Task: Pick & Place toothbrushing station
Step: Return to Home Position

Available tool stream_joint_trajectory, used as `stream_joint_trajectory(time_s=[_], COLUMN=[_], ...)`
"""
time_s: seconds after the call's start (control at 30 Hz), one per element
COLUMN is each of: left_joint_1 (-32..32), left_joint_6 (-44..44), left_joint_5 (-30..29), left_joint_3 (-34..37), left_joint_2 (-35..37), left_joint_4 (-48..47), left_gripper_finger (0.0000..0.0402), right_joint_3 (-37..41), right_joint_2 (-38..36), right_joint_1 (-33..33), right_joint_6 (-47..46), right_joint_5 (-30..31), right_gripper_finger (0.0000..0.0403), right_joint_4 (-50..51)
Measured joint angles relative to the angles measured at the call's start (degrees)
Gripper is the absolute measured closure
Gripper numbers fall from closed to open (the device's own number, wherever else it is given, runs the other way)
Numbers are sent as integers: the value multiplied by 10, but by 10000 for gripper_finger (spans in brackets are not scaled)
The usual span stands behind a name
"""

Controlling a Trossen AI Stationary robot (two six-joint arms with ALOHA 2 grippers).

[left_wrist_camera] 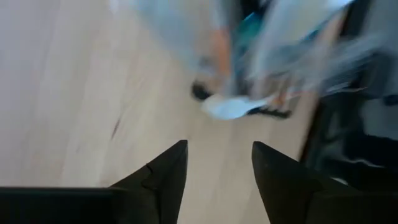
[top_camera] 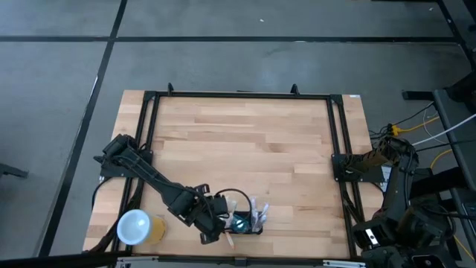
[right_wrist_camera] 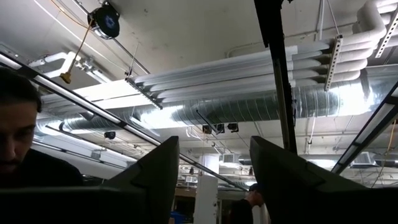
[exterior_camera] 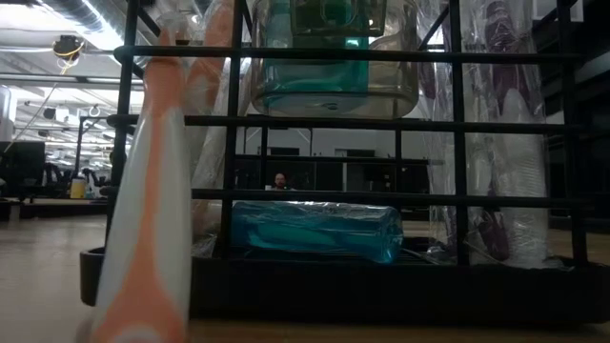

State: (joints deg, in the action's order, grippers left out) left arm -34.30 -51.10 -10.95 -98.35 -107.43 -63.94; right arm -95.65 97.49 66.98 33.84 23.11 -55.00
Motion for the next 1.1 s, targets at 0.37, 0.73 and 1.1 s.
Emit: stream_joint_trajectory(time_s=[0.37, 0.73, 1.1], left_joint_1=[38, 61, 165], left_joint_6=[9, 251, 427], left_joint_5=[-161, -225, -131], left_joint_3=[23, 232, 538], left_joint_2=[82, 465, 611], left_joint_4=[-103, 304, 717], left_gripper_finger=[233, 233, 233], right_joint_3=[0, 0, 47], right_joint_2=[0, -28, -184], right_joint_1=[-5, 4, -40], right_joint_6=[-14, 5, -236], right_joint_5=[101, 346, 287], right_gripper_finger=[202, 202, 202], right_joint_4=[12, 152, 609])
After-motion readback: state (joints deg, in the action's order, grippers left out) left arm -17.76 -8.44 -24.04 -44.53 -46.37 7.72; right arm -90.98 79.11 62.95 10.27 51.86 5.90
